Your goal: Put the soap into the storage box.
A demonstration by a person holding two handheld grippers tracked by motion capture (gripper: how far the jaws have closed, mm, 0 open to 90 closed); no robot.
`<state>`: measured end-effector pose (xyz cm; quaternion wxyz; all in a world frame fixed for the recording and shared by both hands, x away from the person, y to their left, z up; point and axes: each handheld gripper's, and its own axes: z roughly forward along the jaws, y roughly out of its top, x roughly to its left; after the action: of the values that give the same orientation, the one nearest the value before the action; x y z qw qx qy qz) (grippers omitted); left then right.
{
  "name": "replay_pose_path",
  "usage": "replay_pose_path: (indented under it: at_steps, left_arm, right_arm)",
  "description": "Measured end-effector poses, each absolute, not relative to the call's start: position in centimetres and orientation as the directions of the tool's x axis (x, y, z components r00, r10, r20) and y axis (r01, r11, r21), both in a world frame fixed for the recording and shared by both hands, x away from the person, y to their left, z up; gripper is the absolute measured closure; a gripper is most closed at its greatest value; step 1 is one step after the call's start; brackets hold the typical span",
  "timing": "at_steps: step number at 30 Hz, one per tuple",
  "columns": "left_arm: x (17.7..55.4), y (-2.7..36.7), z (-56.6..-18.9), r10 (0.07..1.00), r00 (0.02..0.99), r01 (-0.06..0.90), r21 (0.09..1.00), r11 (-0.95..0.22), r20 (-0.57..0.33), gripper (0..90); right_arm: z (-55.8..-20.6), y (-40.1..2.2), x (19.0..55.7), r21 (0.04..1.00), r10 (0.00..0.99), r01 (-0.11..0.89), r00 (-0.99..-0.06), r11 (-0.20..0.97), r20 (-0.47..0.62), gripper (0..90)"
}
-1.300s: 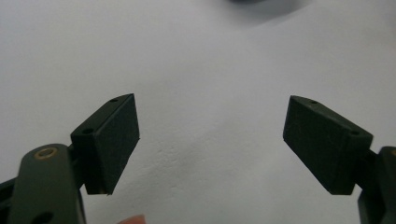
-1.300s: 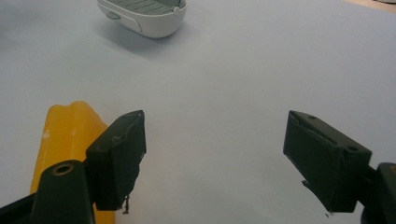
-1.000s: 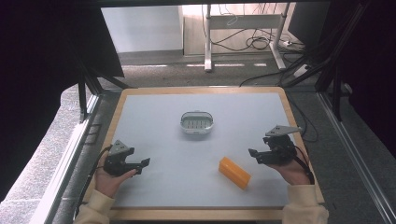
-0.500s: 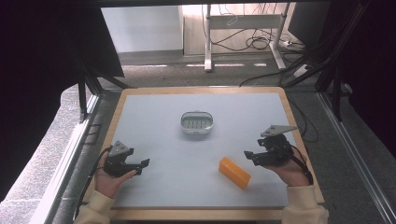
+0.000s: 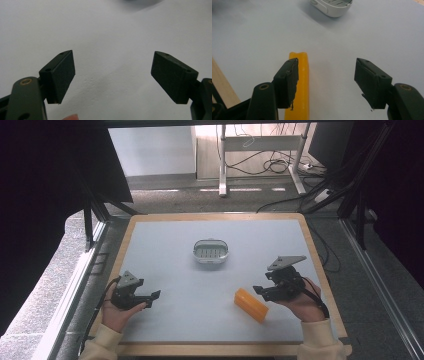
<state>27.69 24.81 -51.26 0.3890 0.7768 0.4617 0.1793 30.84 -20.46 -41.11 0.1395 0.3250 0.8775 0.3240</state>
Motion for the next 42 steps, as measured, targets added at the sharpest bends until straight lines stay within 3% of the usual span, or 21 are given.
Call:
replay_pose_path:
  at_steps: [27, 36, 42]
  left_arm:
    - [27.7, 24.4, -51.2, 0.843, 0.533, 0.571, 0.763, -0.302, -0.065, 18.4]
    - [27.7, 24.5, -51.2, 0.843, 0.535, 0.574, 0.759, -0.308, -0.062, 18.1]
    - [27.8, 24.4, -51.4, 0.839, 0.541, 0.574, 0.754, -0.321, -0.054, 18.0]
  right_arm:
    - [-44.6, -16.9, 31.1, 0.469, 0.624, 0.551, -0.781, 0.691, -0.002, 36.9]
    - [-46.3, -16.1, 31.5, 0.384, 0.644, 0.602, -0.765, 0.701, 0.024, 43.5]
    - [-47.4, -15.8, 31.8, 0.316, 0.653, 0.623, -0.757, 0.716, 0.016, 54.5]
